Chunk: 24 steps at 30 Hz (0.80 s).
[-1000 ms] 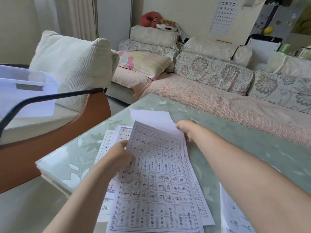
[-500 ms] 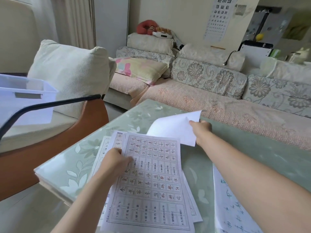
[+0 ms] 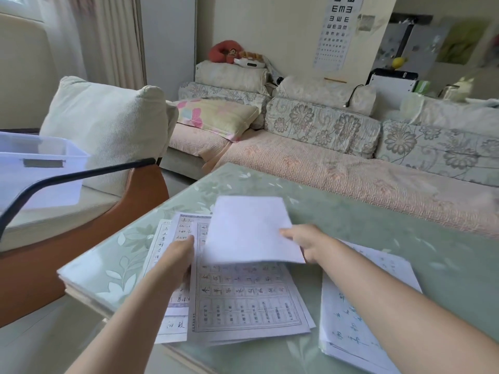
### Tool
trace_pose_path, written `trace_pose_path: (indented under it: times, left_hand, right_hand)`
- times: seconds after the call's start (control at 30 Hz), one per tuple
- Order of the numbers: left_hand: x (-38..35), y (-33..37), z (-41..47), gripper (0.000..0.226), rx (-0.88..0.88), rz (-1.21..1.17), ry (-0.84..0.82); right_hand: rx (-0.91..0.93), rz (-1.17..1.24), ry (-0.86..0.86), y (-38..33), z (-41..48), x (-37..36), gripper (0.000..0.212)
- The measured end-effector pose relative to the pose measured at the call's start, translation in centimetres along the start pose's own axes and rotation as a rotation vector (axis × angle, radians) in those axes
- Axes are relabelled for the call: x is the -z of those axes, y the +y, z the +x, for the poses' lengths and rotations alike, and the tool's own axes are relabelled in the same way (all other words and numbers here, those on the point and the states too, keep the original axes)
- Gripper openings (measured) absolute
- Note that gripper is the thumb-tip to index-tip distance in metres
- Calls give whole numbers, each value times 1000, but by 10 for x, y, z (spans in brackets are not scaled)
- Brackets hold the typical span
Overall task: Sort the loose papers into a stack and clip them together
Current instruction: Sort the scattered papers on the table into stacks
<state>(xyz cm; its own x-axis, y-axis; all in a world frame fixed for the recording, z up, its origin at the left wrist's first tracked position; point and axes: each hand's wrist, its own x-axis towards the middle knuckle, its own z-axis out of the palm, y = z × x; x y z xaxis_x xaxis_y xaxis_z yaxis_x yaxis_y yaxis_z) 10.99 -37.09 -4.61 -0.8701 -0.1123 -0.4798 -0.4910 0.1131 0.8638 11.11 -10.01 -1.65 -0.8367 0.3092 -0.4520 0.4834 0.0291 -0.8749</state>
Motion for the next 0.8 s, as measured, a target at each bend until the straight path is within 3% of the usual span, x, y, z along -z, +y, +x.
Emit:
trace_pose_path:
  times: [0.1,0.2,0.3,0.4,0.5,0.57,0.67,0.8]
  left_hand:
    - [10,1,-5,57,45,-154,-137]
    - [10,1,-7,38,-36,-9,-194]
    - [4,0,-5,34,-137,117,-104]
    - [2,7,-13,39,-238,18,-87]
    - [11,12,-11,48,-339,-92,-138]
    - [17,14,-11,53,-373,-170,-187]
    - [21,15,-12,50,-386,-159,-166]
    - [30,13,-8,15,-434,102,3]
  right_hand:
    - [30,-347,-99,14,-8,0,23]
    - [79,-428,-147,17,-16,-1,15]
    - [187,-545,-143,16,-20,-6,25]
    - [324,-653,-43,13,-19,-14,47]
    - [292,-420,27,7,-12,-20,83]
    - [210,-169,-88,3,-10,-25,73]
    - [216,-108,-149,3,-10,-34,40]
    - [220,-198,-7,13,-3,-51,51]
